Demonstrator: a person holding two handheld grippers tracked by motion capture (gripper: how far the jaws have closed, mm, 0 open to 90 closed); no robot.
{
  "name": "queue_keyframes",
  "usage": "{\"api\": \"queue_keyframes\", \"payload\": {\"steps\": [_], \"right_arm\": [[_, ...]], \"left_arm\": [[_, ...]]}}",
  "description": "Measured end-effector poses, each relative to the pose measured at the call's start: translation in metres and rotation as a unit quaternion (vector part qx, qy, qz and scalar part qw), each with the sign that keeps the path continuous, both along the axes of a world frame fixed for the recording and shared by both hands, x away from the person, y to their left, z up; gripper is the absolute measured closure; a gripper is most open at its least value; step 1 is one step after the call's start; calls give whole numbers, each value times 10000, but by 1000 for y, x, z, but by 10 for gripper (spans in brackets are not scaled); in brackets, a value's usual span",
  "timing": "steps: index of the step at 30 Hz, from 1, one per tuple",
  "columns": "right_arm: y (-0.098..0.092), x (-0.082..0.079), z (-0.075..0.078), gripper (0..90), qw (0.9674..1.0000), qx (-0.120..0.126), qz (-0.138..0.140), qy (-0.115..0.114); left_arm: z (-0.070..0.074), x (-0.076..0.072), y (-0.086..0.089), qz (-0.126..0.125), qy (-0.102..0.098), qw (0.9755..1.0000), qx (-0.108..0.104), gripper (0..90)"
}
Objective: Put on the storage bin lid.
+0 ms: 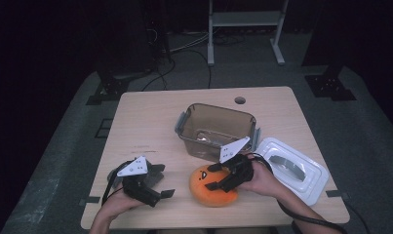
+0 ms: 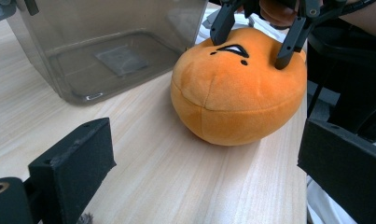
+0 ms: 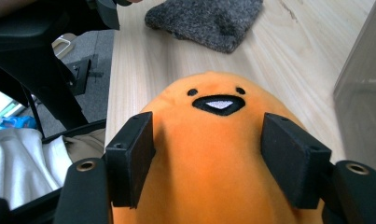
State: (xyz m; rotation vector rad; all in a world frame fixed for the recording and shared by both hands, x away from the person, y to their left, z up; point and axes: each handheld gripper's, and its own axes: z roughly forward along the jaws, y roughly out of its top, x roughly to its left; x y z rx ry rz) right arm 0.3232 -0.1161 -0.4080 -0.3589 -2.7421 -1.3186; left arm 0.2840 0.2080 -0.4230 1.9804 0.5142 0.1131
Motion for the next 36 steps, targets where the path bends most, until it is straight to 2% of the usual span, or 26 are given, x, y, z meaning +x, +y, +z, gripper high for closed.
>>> {"api": "queue_keyframes", "payload": {"steps": [6,12,21,28,30,36], "right_arm": [[-3,-4,-5,329,9998,128,-121,-43],[-4,-7,-8,326,9999,104,-40,-132],[-2,-11,-9,270,9996,76,117,-242],[0,-12,-10,444,9999,-39,125,-49],[1,-14,-9,505,9998,-76,172,-101],[5,-17,-7,656,9997,-120,194,-17]], "left_arm": [[-1,0,0,-15,0,10000,23,28],[-1,0,1,11,11,10000,6,28],[-1,0,1,20,11,10000,17,28],[-1,0,0,13,10,10000,25,28],[-1,0,1,24,11,10000,27,28],[-1,1,2,42,3,10000,16,28]]}}
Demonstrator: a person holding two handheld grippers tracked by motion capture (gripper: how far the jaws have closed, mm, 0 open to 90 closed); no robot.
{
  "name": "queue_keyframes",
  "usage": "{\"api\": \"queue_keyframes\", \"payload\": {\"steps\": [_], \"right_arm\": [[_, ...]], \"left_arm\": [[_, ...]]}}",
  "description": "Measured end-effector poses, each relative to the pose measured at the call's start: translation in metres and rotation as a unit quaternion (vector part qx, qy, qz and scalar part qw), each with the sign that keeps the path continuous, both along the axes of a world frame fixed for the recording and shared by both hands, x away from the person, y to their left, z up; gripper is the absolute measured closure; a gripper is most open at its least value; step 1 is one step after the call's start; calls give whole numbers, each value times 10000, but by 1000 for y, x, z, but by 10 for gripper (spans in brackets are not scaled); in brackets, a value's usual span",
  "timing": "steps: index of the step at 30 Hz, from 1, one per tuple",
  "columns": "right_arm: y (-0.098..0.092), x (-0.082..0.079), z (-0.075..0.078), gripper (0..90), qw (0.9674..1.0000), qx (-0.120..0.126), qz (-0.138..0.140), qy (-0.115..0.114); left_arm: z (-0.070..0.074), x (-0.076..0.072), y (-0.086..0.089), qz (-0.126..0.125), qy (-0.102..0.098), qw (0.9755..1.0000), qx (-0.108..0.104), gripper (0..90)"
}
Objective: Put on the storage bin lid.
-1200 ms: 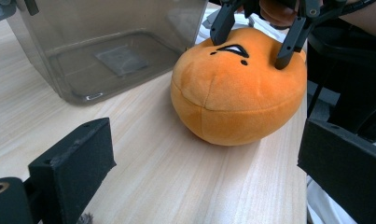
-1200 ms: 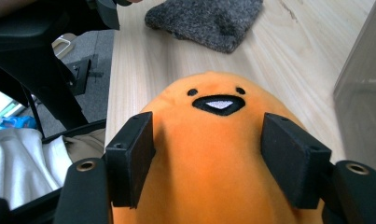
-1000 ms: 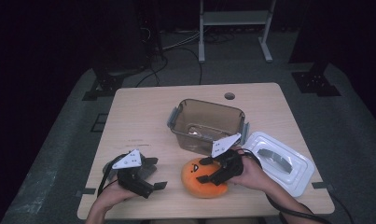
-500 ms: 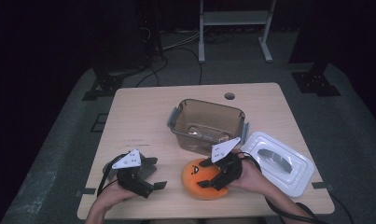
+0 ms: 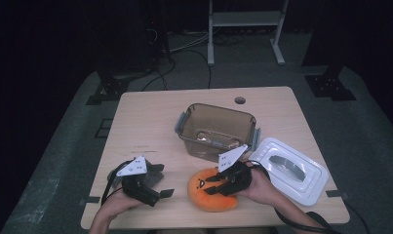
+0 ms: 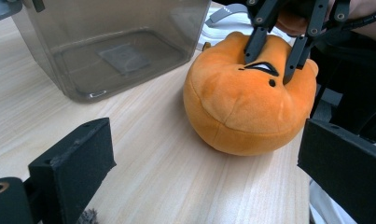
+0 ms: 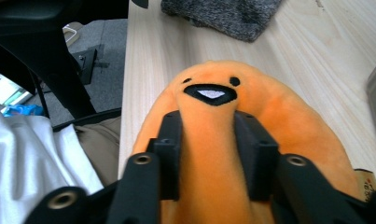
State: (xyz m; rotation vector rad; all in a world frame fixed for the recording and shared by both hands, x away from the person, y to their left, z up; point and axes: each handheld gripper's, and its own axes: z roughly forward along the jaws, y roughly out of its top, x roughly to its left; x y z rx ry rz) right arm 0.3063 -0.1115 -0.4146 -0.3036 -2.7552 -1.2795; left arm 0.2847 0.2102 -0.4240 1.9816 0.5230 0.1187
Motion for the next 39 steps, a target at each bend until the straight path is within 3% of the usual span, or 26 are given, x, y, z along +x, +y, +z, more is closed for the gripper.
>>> {"api": "queue_keyframes", "payload": {"steps": [11,28,39], "right_arm": [[1,3,10,749,9998,13,-23,207],[3,4,18,755,9996,77,94,254],[1,4,38,754,9995,202,102,226]], "left_arm": [[1,0,3,64,-4,10000,-35,28],[0,2,13,192,-38,9998,-31,28],[-1,3,17,268,-34,9996,-29,28]]}}
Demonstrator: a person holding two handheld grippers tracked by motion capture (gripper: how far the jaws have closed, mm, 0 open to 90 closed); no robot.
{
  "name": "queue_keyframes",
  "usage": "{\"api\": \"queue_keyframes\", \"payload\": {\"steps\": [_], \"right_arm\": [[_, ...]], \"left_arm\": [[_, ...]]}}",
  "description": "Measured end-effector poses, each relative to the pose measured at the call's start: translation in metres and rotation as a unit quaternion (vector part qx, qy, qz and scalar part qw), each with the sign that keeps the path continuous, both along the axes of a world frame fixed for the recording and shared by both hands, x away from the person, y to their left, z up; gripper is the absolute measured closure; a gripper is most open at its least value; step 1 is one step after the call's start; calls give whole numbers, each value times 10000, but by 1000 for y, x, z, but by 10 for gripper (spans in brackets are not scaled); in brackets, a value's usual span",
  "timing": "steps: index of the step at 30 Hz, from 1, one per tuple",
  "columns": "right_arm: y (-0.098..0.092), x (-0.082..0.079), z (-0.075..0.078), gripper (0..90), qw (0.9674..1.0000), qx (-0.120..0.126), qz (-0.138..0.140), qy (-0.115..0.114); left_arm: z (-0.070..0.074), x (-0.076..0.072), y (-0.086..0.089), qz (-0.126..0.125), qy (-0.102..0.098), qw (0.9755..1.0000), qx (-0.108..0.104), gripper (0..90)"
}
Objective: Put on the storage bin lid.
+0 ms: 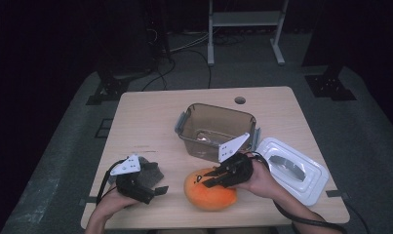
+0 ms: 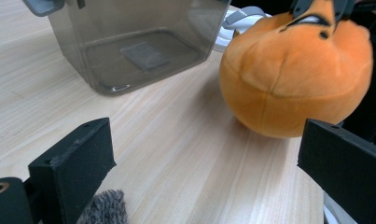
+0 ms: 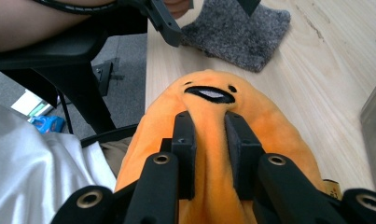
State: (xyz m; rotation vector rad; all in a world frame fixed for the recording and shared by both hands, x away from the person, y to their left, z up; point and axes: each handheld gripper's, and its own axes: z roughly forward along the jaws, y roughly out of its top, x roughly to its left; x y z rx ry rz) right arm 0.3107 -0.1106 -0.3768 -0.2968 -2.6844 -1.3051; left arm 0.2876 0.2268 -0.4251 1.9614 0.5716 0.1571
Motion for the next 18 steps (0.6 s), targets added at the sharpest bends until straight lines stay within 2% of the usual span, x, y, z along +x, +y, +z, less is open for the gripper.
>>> {"api": "queue_keyframes", "payload": {"steps": [10,18], "right_arm": [[0,-1,21,753,10000,77,19,-41],[0,1,48,752,9996,169,94,-197]], "left_arm": [[0,1,4,51,-26,10000,21,28],[1,1,5,62,-22,10000,-15,28]]}}
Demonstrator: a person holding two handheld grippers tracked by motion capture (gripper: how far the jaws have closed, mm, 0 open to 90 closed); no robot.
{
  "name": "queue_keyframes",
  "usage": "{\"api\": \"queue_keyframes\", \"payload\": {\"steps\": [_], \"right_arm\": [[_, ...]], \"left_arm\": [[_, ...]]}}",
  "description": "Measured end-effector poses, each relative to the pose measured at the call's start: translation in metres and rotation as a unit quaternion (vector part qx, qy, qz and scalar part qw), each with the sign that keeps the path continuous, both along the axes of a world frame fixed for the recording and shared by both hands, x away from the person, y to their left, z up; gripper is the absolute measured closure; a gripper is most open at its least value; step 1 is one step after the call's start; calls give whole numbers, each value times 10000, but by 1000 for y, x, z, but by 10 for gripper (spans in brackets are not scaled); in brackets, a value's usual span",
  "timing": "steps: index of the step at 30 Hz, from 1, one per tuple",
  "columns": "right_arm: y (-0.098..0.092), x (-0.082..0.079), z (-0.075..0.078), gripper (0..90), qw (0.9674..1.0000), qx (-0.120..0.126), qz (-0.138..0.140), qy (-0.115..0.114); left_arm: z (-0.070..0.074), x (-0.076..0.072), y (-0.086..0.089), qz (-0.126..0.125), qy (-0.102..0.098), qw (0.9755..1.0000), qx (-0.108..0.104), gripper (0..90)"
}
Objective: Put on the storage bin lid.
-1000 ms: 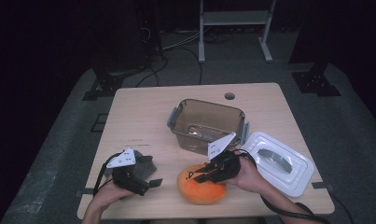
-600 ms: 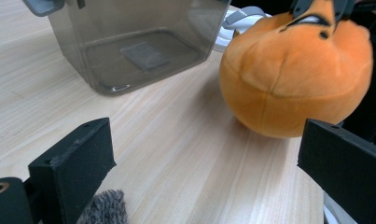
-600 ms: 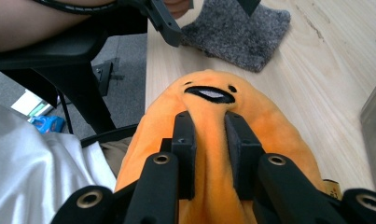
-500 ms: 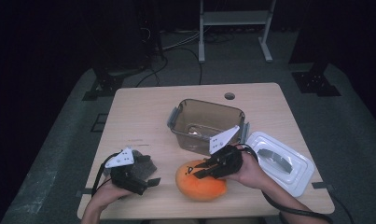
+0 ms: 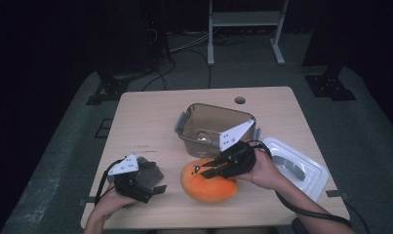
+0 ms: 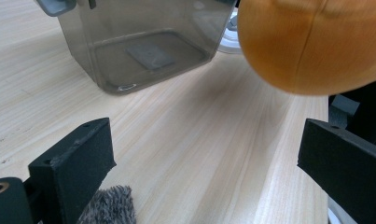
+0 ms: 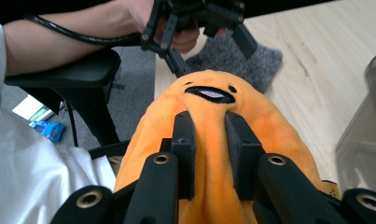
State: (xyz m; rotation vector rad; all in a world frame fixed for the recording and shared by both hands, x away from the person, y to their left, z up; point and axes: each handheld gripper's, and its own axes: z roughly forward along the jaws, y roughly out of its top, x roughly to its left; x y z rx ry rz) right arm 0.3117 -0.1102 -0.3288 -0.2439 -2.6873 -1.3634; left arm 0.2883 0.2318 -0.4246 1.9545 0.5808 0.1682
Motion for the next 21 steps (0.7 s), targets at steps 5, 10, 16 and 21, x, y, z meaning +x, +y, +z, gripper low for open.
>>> {"api": "queue_keyframes", "payload": {"steps": [5,10,16,21], "right_arm": [[0,2,20,751,9999,75,12,-107],[1,5,39,751,9997,84,-28,-227],[1,13,55,751,9995,87,-75,-303],[1,20,65,751,9993,111,-140,-332]], "left_arm": [[2,-1,0,7,-36,10000,-45,28],[1,0,0,-3,-18,10000,-51,28],[1,0,0,-23,-10,10000,-55,28],[1,0,0,-30,-16,10000,-47,28]]}}
